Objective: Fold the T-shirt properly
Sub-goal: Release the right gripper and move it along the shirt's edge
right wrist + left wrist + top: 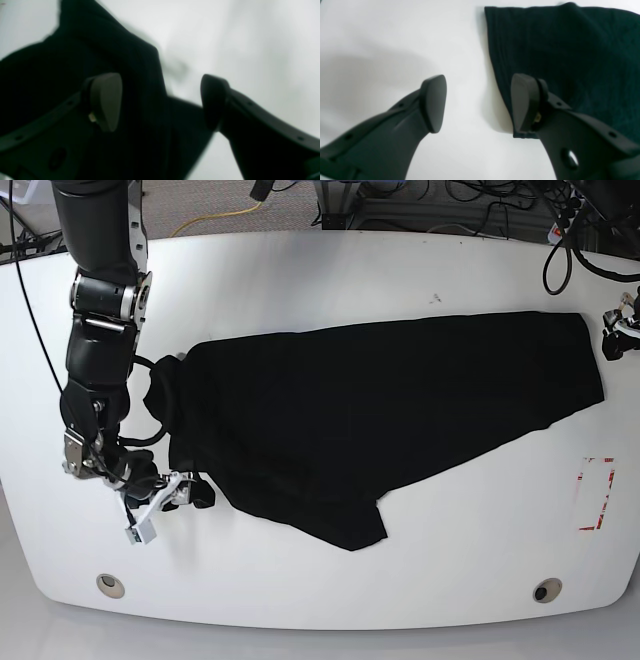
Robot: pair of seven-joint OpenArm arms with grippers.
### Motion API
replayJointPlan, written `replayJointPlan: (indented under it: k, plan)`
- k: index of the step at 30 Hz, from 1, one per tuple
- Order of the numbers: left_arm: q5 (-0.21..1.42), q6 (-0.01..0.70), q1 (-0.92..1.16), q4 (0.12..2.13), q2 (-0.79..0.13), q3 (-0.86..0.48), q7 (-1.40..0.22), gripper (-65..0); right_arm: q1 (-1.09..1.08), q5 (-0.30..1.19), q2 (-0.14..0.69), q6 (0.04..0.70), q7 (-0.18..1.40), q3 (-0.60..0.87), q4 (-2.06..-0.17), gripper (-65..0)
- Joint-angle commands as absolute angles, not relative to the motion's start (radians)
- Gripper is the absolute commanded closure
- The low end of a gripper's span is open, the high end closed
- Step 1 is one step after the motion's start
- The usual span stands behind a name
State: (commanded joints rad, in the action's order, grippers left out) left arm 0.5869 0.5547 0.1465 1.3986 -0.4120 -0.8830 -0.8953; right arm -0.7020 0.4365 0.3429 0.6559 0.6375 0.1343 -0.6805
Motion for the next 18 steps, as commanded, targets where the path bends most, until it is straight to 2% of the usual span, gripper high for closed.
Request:
replayJointPlan:
  k: [5,9,18]
  plan:
    - [0.587,0.555,0.145,1.399,-0.412,-0.883,-0.895,-37.8,-0.754,0.387,0.325,0.653,0.512,0.054,-0.527,-47.4]
    - [0.588,0.555,0.145,1.399,-0.412,-0.883,-0.895,-37.8,-0.757,0.344,0.298,0.651,0.407,0.044,-0.433,-47.4]
    - [0.585,0.555,0.145,1.399,-0.412,-0.883,-0.895,-37.8,-0.753,0.248,0.220,0.650,0.380,0.045,-0.406,-47.4]
